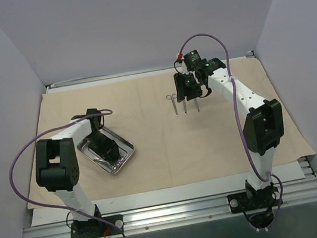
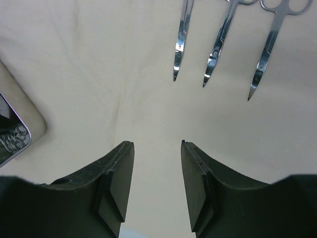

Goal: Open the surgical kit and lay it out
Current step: Pick up the medical item from the container.

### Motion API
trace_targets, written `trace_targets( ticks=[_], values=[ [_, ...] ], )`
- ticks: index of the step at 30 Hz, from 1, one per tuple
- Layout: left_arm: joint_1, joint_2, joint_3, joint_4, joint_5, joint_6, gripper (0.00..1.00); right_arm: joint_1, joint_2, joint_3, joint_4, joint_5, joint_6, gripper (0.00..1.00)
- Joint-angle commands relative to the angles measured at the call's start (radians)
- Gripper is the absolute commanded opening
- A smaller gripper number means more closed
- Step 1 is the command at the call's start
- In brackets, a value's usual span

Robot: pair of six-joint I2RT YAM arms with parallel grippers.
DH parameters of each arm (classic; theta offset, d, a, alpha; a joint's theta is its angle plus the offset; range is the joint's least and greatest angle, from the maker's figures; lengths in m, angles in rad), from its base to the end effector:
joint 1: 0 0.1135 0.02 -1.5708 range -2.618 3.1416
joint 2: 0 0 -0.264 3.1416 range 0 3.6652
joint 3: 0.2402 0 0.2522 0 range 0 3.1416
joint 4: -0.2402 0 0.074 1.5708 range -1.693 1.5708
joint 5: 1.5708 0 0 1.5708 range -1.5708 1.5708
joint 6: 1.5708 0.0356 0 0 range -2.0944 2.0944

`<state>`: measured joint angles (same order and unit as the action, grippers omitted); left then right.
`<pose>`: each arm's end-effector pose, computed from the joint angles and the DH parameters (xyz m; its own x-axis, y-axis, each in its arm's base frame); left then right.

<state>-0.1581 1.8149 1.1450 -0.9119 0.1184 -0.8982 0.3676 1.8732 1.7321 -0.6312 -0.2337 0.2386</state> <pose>0.3073 -0.0533 0.1553 -0.7365 -0.6691 0.0993 -0.6758 0.7342 -0.0650 0.3959 0.1613 0.3147 -0.7519 -0.0432 -0.6578 -0.3362 0.8835 0.3263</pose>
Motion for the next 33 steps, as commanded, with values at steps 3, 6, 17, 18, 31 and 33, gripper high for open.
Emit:
trace_targets(
  ticks=[3, 6, 17, 18, 31, 33],
  values=[
    [-0.008, 0.046, 0.024, 0.024, -0.034, 0.022, 0.43, 0.005, -0.055, 0.02, -0.007, 0.0, 0.011, 0.43],
    [-0.008, 0.09, 0.03, 0.033, -0.033, 0.036, 0.4, 0.007, -0.055, 0.023, -0.009, 0.004, 0.014, 0.43],
    [-0.012, 0.15, 0.209, 0.008, -0.135, 0.177, 0.27, 0.017, -0.057, 0.035, -0.018, 0.01, 0.019, 0.43],
    [-0.015, 0.153, 0.229, 0.004, -0.14, 0.185, 0.24, 0.019, -0.054, 0.037, -0.019, 0.01, 0.021, 0.43],
    [-0.04, 0.032, 0.298, -0.136, -0.253, 0.22, 0.43, 0.034, -0.048, 0.023, 0.008, 0.002, 0.037, 0.43],
    [-0.04, 0.012, 0.323, -0.154, -0.258, 0.217, 0.45, 0.037, -0.049, 0.02, 0.011, 0.002, 0.039, 0.43]
  ],
)
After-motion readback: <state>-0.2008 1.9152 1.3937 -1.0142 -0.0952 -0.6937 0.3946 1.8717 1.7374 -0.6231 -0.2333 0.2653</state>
